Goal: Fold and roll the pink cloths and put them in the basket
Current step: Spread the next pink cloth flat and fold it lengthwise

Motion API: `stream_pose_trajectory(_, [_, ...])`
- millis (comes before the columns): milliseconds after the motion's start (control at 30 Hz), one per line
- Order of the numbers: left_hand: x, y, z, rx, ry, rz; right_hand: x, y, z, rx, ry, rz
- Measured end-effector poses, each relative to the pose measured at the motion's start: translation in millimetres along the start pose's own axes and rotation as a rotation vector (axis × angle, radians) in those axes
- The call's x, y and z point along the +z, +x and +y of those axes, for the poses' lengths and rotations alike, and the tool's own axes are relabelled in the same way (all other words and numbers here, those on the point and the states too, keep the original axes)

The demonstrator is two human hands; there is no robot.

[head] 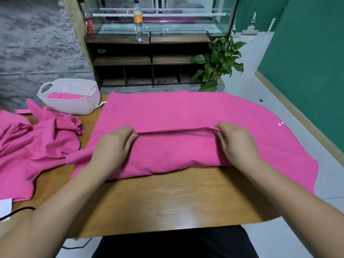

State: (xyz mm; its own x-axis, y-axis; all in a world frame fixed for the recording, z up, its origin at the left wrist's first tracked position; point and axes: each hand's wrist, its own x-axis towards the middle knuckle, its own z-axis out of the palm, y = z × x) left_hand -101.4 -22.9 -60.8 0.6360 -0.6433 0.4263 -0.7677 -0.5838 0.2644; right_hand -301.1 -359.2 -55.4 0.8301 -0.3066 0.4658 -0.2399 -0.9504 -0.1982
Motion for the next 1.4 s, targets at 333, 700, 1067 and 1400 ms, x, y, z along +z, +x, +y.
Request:
stream_pose_trajectory(333, [48.1, 122.2, -45.4, -0.139, -0.019, 0.127, 62.1, 115.7, 11.6, 0.179, 0.036, 0.032])
stream_pose_trajectory(700, [108.6, 151.9, -92.4, -0.042, 0.033, -0.035, 136.3, 125.6, 44.8, 0.183, -0.188, -0.074])
stream_pose_trajectory(1067, [104.4, 110.6, -91.9, -0.146, -0.020, 0.002, 128.3, 96.8, 46.1, 0.168, -0.131, 0.020])
stream_pose_trajectory(1400, [80.9, 32.8, -60.0, -0.153, -0.036, -0.015, 91.5, 15.5, 31.7, 0.154, -0.062, 0.012])
